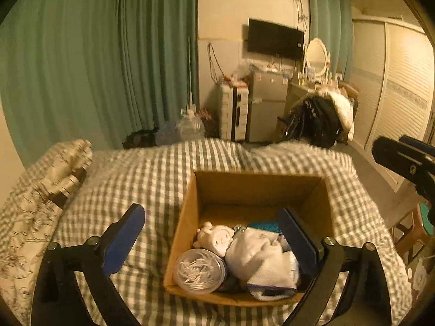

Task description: Organize objects

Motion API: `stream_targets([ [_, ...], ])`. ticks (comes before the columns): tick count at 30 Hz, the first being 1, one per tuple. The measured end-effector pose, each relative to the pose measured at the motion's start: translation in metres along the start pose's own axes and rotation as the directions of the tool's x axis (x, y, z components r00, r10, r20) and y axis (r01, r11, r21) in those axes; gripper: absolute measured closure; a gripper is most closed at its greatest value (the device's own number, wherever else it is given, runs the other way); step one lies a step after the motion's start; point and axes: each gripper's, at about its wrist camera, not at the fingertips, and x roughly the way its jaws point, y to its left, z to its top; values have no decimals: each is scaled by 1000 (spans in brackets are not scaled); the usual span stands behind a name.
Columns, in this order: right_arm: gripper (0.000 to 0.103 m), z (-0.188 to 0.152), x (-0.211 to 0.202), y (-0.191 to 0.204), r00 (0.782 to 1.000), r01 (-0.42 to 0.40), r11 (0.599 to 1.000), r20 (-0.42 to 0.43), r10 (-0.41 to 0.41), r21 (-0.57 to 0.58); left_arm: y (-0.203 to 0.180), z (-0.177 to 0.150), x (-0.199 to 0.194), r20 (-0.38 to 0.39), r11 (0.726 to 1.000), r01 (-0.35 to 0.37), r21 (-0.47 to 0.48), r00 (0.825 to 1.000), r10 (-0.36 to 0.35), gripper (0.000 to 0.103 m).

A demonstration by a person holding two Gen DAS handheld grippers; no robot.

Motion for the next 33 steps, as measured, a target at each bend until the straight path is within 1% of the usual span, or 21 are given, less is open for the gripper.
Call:
stream_targets([
  [4, 23, 7, -47, -10, 998, 24, 1000, 50, -24, 15, 4, 14, -52, 68, 1000, -2, -3, 998, 2, 0],
  [9, 21, 11, -112, -21, 993, 44, 998, 110, -49, 44, 6, 25, -106, 127, 1000, -15, 0, 992, 15, 0],
  [10, 21, 11, -122, -23, 991, 48, 998, 120, -53, 47, 6, 26, -115, 138, 1000, -15, -1, 990, 15, 0],
  [12, 15, 12, -147, -25, 987, 59, 997, 145, -66, 54, 8, 27, -135, 163, 1000, -11, -3, 986, 12, 0],
  [14, 12, 14, -165, -25, 983, 65, 996, 165, -74, 58, 8, 28, -155, 189, 1000, -8, -5, 982, 9, 0],
  [17, 10, 15, -193, -24, 977, 73, 996, 196, -83, 57, 10, 25, -177, 224, 1000, -5, -5, 975, 6, 0],
  [19, 8, 13, -206, -22, 973, 77, 995, 213, -88, 59, 10, 21, -191, 248, 1000, -7, -8, 969, 9, 0],
  [20, 3, 12, -211, -24, 971, 78, 995, 220, -90, 64, 11, 18, -198, 258, 1000, -10, -12, 966, 13, 0],
  [21, 0, 7, -216, -23, 969, 79, 994, 228, -94, 77, 11, 14, -203, 266, 1000, -11, -16, 964, 15, 0],
  [23, 0, -2, -220, -21, 968, 77, 992, 233, -97, 96, 11, 2, -209, 277, 1000, -12, -24, 961, 19, 0],
  [27, 0, -34, -217, -18, 970, 63, 992, 225, -87, 111, 13, -24, -210, 284, 999, -32, -41, 958, 42, 0],
  [29, 0, -54, -206, -12, 972, 74, 992, 214, -95, 105, 16, -42, -205, 282, 995, -58, -80, 956, 78, 0],
  [30, 0, -68, -199, -8, 969, 91, 990, 219, -112, 103, 18, -51, -202, 277, 993, -68, -99, 956, 93, 0],
  [32, 0, -88, -182, -3, 967, 116, 988, 217, -136, 105, 23, -70, -195, 262, 988, -73, -135, 959, 107, 0],
  [33, 0, -100, -170, 0, 973, 112, 989, 193, -129, 96, 26, -80, -189, 248, 987, -70, -147, 963, 105, 0],
])
